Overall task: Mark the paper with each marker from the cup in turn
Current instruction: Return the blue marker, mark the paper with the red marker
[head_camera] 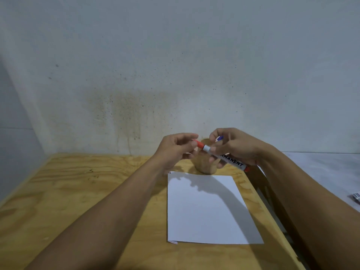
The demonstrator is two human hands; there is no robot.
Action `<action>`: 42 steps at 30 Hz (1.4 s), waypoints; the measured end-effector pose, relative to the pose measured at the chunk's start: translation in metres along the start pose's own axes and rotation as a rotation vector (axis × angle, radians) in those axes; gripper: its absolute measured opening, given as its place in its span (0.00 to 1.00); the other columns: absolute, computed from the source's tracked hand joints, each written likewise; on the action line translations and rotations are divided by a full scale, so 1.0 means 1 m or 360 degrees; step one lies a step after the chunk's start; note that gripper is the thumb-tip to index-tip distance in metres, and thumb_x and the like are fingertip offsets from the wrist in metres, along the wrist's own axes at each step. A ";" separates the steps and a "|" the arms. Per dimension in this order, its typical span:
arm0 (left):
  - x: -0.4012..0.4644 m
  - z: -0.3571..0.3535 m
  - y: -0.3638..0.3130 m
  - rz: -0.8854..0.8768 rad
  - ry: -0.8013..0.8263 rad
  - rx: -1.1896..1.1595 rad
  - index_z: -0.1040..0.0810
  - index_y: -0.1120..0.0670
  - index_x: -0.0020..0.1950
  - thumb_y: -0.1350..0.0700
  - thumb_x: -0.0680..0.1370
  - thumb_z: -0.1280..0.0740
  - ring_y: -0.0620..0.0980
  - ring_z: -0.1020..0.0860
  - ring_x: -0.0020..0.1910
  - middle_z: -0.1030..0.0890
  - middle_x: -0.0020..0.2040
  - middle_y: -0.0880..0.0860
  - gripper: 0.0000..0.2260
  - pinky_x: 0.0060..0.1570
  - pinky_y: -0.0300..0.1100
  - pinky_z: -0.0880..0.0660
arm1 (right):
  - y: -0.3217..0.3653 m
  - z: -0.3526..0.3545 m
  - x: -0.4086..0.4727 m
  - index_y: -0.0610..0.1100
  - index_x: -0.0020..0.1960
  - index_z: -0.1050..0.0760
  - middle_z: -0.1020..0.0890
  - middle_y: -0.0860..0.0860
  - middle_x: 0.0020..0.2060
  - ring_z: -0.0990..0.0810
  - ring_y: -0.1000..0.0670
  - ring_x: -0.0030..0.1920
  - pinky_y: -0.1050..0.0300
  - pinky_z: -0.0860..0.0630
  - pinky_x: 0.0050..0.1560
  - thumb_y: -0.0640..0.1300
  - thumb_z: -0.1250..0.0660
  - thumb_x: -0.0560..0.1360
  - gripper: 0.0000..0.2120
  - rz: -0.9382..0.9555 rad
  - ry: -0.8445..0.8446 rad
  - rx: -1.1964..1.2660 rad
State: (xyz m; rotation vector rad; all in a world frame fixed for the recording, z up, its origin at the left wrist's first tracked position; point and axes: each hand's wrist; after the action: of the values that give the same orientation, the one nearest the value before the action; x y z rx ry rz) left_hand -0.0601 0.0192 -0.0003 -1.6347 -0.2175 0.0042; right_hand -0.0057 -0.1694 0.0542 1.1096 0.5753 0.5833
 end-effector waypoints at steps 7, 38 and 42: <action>-0.011 0.019 0.010 0.0043 -0.0180 0.0209 0.18 0.63 0.43 0.62 0.75 0.31 0.47 0.23 0.26 0.20 0.30 0.57 0.04 0.30 0.36 0.23 | -0.013 -0.034 0.008 0.40 0.46 0.34 0.15 0.46 0.34 0.23 0.47 0.31 0.55 0.28 0.30 0.33 0.34 0.77 0.09 0.0183 -0.0070 -0.0275; -0.042 0.063 0.097 -0.0785 -0.0344 0.1730 0.20 0.59 0.50 0.55 0.73 0.31 0.52 0.24 0.48 0.20 0.47 0.54 0.10 0.47 0.49 0.24 | -0.082 -0.075 0.067 0.38 0.61 0.26 0.22 0.43 0.38 0.19 0.49 0.35 0.51 0.16 0.39 0.39 0.38 0.81 0.10 0.0202 -0.0306 0.1042; -0.041 0.061 0.108 -0.0504 -0.0149 0.1702 0.21 0.56 0.60 0.47 0.74 0.32 0.48 0.26 0.60 0.22 0.60 0.51 0.19 0.59 0.46 0.27 | -0.091 -0.088 0.079 0.34 0.55 0.21 0.21 0.42 0.38 0.19 0.52 0.34 0.56 0.19 0.35 0.44 0.32 0.77 0.13 0.0171 -0.0557 0.0697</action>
State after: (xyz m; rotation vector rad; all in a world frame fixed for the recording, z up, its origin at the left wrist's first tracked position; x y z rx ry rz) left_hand -0.0940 0.0675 -0.1174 -0.5260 -0.4500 -0.0388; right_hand 0.0040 -0.0882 -0.0709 1.6247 0.3453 0.3467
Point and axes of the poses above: each hand's wrist, its own x-axis towards the middle knuckle, its own z-axis out of the back of the hand, y = z × x
